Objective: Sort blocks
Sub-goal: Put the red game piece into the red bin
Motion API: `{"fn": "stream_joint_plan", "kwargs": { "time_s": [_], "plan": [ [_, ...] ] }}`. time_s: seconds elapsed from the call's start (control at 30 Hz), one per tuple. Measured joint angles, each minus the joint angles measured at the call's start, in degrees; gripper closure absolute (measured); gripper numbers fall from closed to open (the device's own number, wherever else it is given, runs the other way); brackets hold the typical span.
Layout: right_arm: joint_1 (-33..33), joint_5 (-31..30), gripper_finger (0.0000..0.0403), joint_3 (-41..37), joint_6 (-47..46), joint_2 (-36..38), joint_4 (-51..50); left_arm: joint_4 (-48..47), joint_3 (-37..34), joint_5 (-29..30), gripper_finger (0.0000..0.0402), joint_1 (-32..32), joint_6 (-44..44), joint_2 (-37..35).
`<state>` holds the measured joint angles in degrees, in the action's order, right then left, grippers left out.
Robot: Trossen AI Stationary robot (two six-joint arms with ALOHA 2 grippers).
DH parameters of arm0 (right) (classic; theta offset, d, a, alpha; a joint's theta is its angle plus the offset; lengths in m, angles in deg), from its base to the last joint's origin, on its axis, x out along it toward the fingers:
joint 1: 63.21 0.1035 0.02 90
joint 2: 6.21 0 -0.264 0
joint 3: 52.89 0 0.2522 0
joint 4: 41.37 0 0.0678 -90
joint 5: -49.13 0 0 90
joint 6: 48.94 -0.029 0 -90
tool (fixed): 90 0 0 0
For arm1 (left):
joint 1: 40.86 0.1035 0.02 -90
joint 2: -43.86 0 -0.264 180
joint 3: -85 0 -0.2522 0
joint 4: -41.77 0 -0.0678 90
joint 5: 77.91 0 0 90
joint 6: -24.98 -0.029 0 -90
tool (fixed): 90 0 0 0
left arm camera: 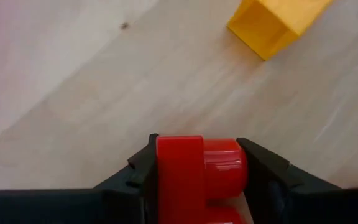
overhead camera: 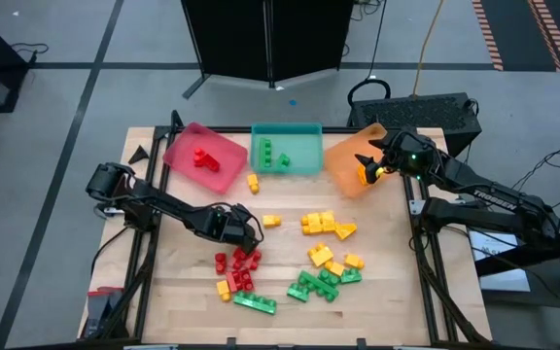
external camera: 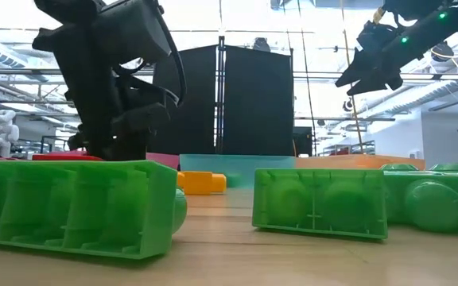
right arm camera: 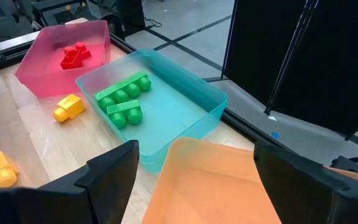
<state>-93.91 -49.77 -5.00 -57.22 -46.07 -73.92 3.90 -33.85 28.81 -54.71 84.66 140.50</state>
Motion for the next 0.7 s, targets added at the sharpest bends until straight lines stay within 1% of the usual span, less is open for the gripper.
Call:
{"fn": "stream_joint_plan", "kwargs": {
  "time_s": [0.2,0.37,0.43,0.5,0.6,0.7],
  "plan": [
    [-0.02,0.00,0.0088,0.00,0.25,-0.02,0.00,-1.99,3.11,-1.74,0.0233,0.27,-0.11,-1.27],
    [0.00,0.01,0.0088,0.02,0.45,-0.02,0.03,-7.69,6.55,0.04,0.0233,1.48,-0.31,-2.97],
    [-0.02,-0.05,0.0088,0.04,0.47,0.00,0.15,-10.67,8.48,1.95,0.0233,2.50,-0.55,-4.08],
    [0.00,-0.05,0.0088,0.04,0.51,-0.02,0.16,-12.22,9.66,5.26,0.0233,4.01,-0.87,-5.27],
    [-0.02,-0.07,0.0088,0.07,0.51,-0.02,0.24,-12.77,10.80,10.71,0.0233,7.17,-5.19,-7.43],
    [-0.02,-0.06,0.0088,0.07,0.49,-0.02,0.57,-13.13,11.22,14.97,0.0233,11.59,-9.65,-9.42]
  ]
}}
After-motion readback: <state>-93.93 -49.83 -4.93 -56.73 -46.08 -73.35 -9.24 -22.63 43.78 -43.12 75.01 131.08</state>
